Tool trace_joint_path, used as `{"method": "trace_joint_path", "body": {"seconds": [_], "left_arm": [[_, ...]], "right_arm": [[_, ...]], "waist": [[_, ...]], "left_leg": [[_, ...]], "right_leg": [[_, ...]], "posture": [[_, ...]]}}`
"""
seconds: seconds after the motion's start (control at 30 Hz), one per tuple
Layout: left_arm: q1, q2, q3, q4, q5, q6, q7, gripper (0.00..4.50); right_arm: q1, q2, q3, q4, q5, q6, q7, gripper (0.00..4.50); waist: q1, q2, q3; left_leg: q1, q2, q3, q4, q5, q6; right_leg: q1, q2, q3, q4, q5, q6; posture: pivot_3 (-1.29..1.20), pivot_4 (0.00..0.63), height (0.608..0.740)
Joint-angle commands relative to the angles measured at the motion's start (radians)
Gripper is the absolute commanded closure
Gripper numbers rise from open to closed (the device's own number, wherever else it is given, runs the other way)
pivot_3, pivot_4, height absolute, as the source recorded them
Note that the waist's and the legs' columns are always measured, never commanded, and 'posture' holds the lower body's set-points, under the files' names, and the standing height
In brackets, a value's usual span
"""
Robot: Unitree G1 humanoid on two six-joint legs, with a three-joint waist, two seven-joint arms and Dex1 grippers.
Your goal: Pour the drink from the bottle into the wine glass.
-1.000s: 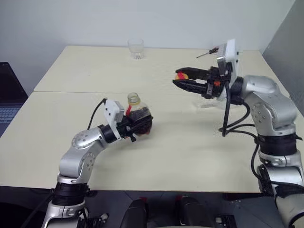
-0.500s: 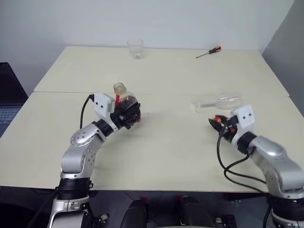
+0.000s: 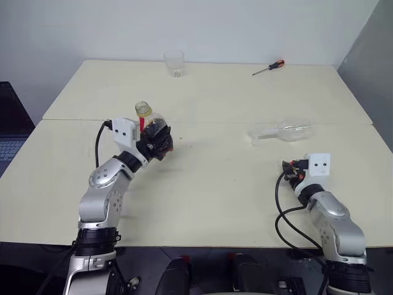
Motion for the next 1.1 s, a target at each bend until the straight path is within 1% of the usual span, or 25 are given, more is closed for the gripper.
{"method": "trace_joint_path", "body": {"seconds": [0.03,0.3,0.47,0.67,0.73,0.77,0.9,0.93,0.97,1.0,1.1], "left_arm": [[-0.004,0.006,0.034,-0.018,0.004,-0.032,0.015,2.84],[0.009,-0.016,0.08,0.016,-0.011,-0.024,0.079,2.84],[-0.017,0.014,0.138,0.12,0.016,-0.073,0.109,2.84],[-0.096,0.049,0.171,0.27,0.05,-0.163,0.126,2.84],[-0.119,0.055,0.177,0.31,0.056,-0.188,0.127,2.84],[-0.128,0.057,0.179,0.329,0.058,-0.199,0.125,2.84],[-0.15,0.065,0.182,0.384,0.063,-0.231,0.115,2.84],[-0.153,0.067,0.181,0.394,0.063,-0.238,0.113,2.84],[-0.155,0.067,0.181,0.402,0.063,-0.244,0.112,2.84],[-0.157,0.068,0.18,0.41,0.064,-0.248,0.111,2.84],[-0.165,0.07,0.179,0.431,0.064,-0.262,0.11,2.84]], "right_arm": [[-0.004,0.007,-0.009,-0.006,-0.004,-0.027,-0.013,3.25],[-0.006,0.012,0.017,0.016,-0.01,-0.036,-0.009,3.25],[-0.013,-0.007,0.046,0.018,-0.014,-0.057,0.031,3.25],[-0.024,-0.018,0.056,0.046,-0.01,-0.048,0.055,3.25],[-0.028,-0.024,0.059,0.056,-0.013,-0.05,0.063,2.55],[-0.029,-0.024,0.059,0.059,-0.008,-0.047,0.069,2.35],[-0.025,-0.038,0.058,0.051,-0.012,-0.043,0.078,0.94],[-0.022,-0.042,0.054,0.042,-0.01,-0.038,0.081,0.49],[-0.018,-0.048,0.048,0.027,-0.003,-0.031,0.085,0.22],[-0.014,-0.056,0.043,0.009,0.007,-0.027,0.095,0.02],[0.006,-0.09,0.032,-0.07,0.053,0.002,0.143,0.02]], "waist": [[0.0,0.0,0.0],[-0.001,0.0,0.0],[-0.002,0.0,0.0],[0.0,-0.001,-0.001],[0.0,-0.002,-0.002],[0.0,-0.002,-0.002],[0.0,-0.003,-0.002],[0.0,-0.003,-0.002],[0.0,-0.003,-0.002],[0.0,-0.003,-0.002],[0.0,-0.003,-0.002]], "left_leg": [[0.0,0.0,0.0,0.0,0.0,0.0],[0.0,0.0,0.0,0.0,0.0,0.0],[0.0,0.0,0.0,0.0,0.0,0.0],[0.0,0.0,0.0,0.001,0.0,0.0],[0.0,0.0,0.0,0.001,0.0,0.0],[0.0,0.0,0.0,0.001,0.0,0.0],[0.0,0.0,0.0,0.001,0.0,0.0],[0.0,0.0,0.0,0.001,0.0,0.0],[0.0,0.0,0.0,0.001,0.0,0.0],[0.0,0.0,0.0,0.001,0.0,0.0],[0.0,0.0,-0.001,0.001,0.0,0.0]], "right_leg": [[0.0,0.0,0.0,0.0,0.0,0.0],[0.0,0.0,0.0,0.0,0.0,0.0],[0.0,0.0,0.0,0.001,0.0,0.0],[0.0,0.0,-0.001,0.0,0.0,0.0],[0.0,0.0,-0.001,0.001,0.0,0.0],[0.0,0.0,-0.001,0.001,0.0,0.0],[0.0,0.0,-0.001,0.0,0.0,0.0],[0.0,0.0,-0.001,0.001,0.0,0.0],[0.0,0.0,-0.001,0.001,0.0,0.0],[0.0,0.0,-0.001,0.001,0.0,0.0],[0.0,0.0,-0.001,0.001,0.0,0.0]], "posture": [[0.0,0.15,0.74],[0.0,0.15,0.74],[0.0,0.15,0.74],[0.0,0.15,0.74],[0.0,0.15,0.74],[0.0,0.15,0.74],[0.0,0.15,0.74],[0.0,0.15,0.74],[0.0,0.15,0.74],[0.0,0.15,0.74],[0.0,0.15,0.74]]}}
